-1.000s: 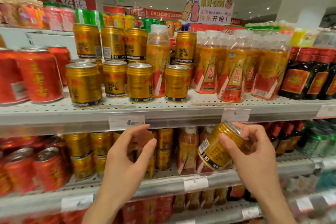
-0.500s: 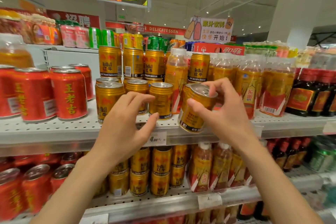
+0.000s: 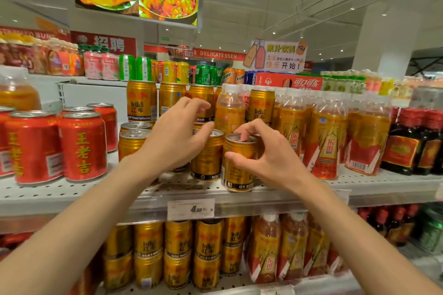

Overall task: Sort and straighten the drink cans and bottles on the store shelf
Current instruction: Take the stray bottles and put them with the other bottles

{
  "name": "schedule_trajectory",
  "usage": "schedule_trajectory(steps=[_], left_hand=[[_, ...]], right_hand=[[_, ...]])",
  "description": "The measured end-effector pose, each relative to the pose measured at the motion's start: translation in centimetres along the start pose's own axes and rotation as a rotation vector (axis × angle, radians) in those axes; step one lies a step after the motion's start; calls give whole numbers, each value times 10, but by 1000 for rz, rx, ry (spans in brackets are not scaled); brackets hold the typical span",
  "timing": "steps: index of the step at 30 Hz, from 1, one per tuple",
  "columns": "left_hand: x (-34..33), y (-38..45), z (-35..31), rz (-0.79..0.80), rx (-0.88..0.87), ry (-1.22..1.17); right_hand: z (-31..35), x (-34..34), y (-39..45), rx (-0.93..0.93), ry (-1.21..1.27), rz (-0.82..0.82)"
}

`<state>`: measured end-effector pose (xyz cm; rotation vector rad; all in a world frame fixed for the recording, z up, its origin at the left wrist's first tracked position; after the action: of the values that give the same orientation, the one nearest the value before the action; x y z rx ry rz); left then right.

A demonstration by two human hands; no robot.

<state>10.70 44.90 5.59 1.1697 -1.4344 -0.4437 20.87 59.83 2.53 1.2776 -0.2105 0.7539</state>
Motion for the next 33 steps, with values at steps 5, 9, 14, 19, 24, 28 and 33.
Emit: schedule_trajectory(steps=[5, 9, 14, 19, 24, 28, 33], left_hand=[[-18, 47, -3, 106, 162, -104], [-39, 66, -2, 183, 233, -184], [-51, 76, 7, 228, 280, -182], [-54, 75, 12, 206, 254, -169], [-39, 70, 7, 78, 228, -191], [-12, 74, 2, -34, 223, -319], [27, 77, 0, -169, 211, -383]], right_hand=[[-5, 1, -7, 48, -39, -50], [-8, 5, -12, 45, 0, -39], [-14, 9, -18, 67, -3, -12], [-13, 9, -21, 52, -8, 17], [-12, 12, -24, 64, -34, 14], [-13, 10, -28, 54, -62, 32], [-15, 7, -26, 31, -77, 64]])
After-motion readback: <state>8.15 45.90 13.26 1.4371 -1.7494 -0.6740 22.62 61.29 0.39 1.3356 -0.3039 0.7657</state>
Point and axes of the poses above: each hand's wrist, its own y-axis towards the middle knuckle, its own x-axis out of the back of the hand, z = x × y, the point moved 7 cm from there along y, towards the middle knuckle, and after that the axes turned 6 degrees about -z, right-handed, at the moved point
